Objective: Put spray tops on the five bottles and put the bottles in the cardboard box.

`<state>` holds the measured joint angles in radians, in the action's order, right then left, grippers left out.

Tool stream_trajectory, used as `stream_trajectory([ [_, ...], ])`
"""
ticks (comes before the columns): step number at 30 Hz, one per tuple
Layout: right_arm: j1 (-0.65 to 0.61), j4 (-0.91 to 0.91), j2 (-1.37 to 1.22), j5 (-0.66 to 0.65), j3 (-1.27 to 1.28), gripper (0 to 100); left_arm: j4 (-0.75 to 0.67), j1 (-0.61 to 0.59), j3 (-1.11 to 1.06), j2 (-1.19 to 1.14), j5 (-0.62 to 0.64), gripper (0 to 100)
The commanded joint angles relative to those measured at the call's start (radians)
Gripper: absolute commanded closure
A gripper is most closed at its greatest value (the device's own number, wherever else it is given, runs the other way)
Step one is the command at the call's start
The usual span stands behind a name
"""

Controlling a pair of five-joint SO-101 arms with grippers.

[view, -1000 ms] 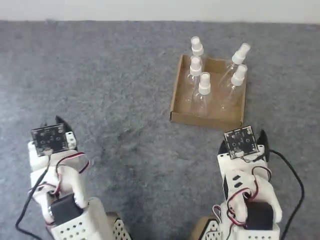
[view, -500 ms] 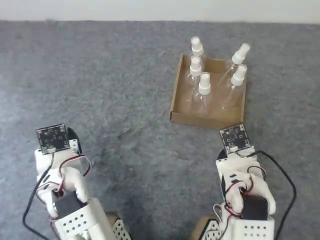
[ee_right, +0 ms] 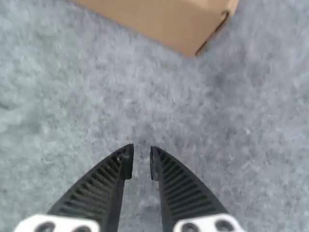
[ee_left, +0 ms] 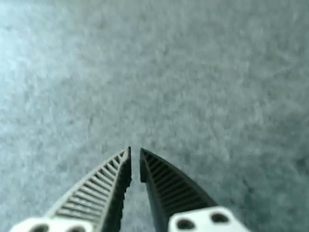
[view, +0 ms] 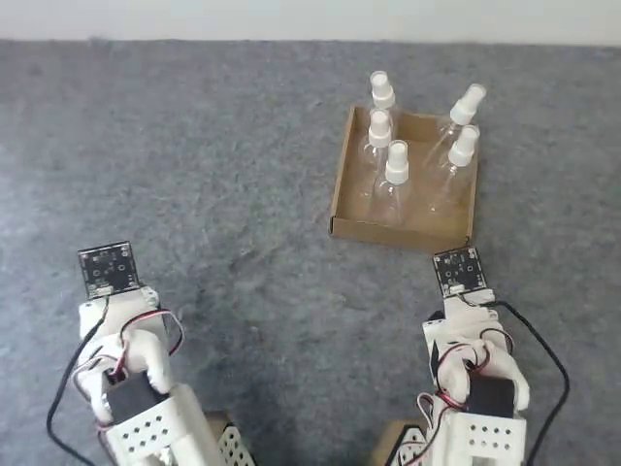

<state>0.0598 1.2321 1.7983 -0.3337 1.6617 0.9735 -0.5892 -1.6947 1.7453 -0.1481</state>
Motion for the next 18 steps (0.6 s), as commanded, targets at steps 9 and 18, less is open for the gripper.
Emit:
stream_trajectory([
  [9,-0.001,0.079,0.018,-0.012,0.021,99.2,0.241,-0.002,0.008,0.058,-0.006,98],
  [18,0.019,0.079,0.019,-0.012,0.021,99.2,0.249,0.008,0.010,0.083,-0.006,98],
])
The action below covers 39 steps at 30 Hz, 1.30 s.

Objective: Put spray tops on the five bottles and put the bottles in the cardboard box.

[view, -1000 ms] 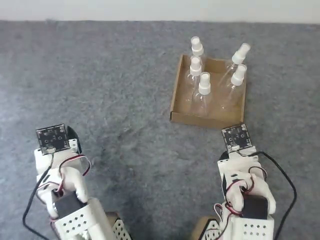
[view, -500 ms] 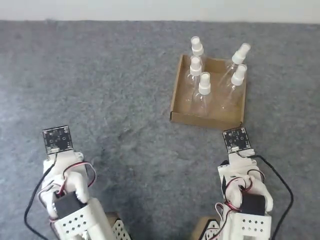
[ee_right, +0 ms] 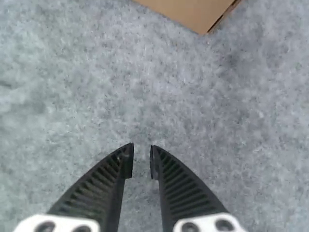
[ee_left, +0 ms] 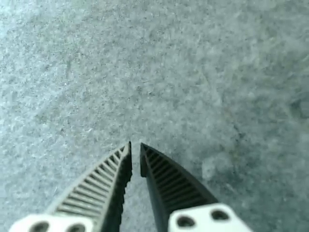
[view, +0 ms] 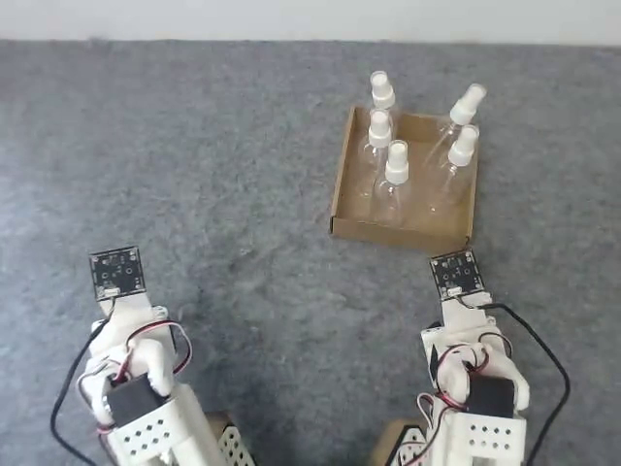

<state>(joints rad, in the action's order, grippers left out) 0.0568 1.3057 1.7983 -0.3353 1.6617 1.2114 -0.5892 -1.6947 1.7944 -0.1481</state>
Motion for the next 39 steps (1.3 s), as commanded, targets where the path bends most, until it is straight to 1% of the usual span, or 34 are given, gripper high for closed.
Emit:
stream_trajectory([
  [1,0.028,0.005,0.019,-0.011,0.021,99.2,0.025,0.028,0.010,0.035,-0.006,98],
  [3,0.039,0.007,0.019,-0.011,0.021,99.2,0.063,0.089,0.010,0.037,-0.008,98],
  [14,0.039,0.007,0.022,-0.011,0.021,99.2,0.058,0.506,0.010,0.037,-0.006,98],
  [17,0.041,0.007,0.022,-0.011,0.021,99.2,0.058,0.585,0.010,0.037,-0.006,98],
  [39,0.036,0.007,0.019,-0.011,0.021,99.2,0.058,0.595,0.010,0.037,-0.008,98],
])
